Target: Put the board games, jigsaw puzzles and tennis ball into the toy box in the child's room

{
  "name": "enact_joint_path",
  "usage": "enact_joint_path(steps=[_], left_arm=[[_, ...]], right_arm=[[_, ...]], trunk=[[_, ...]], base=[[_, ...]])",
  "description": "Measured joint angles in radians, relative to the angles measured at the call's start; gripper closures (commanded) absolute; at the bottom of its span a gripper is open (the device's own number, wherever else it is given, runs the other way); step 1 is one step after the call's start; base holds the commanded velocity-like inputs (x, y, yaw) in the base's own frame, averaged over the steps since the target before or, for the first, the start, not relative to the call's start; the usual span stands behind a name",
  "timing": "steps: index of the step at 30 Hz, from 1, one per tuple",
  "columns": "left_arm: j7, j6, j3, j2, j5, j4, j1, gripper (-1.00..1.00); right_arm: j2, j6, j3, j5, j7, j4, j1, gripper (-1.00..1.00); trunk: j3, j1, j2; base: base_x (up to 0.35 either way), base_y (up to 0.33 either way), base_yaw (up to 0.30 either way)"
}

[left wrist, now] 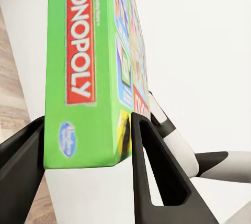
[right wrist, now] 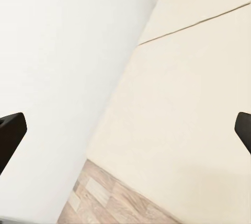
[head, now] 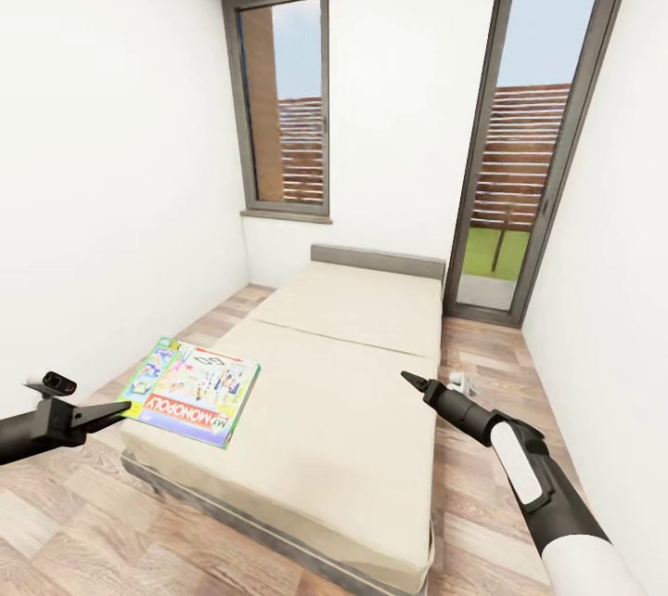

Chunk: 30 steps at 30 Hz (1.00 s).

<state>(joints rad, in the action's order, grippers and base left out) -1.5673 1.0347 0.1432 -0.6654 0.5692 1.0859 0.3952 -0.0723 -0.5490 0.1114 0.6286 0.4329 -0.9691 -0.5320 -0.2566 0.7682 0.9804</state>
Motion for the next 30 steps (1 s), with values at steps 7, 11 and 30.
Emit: enact_joint_path(steps=[7,11,30], left_arm=[[0.0,0.0,-0.002,0.0,0.0,0.0,0.0,1.0],[0.0,0.0,-0.002,0.0,-0.001,0.0,0.0,1.0],[0.0,-0.001,-0.003,0.0,-0.002,0.0,0.0,1.0]], right_arm=[[0.0,0.0,0.0,0.0,0.0,0.0,0.0,-1.0],[0.0,0.001,0.0,0.0,0.0,0.0,0.0,-1.0],[0.001,0.003,-0.001,-0.001,0.0,0.0,0.0,-1.0]], trunk=[[0.022,-0.027,-0.049],[0.035,-0.042,-0.077],[0.094,-0.115,-0.21]], base=[[0.0,0.0,0.0],[0.0,0.0,0.0],[0.0,0.0,0.0]])
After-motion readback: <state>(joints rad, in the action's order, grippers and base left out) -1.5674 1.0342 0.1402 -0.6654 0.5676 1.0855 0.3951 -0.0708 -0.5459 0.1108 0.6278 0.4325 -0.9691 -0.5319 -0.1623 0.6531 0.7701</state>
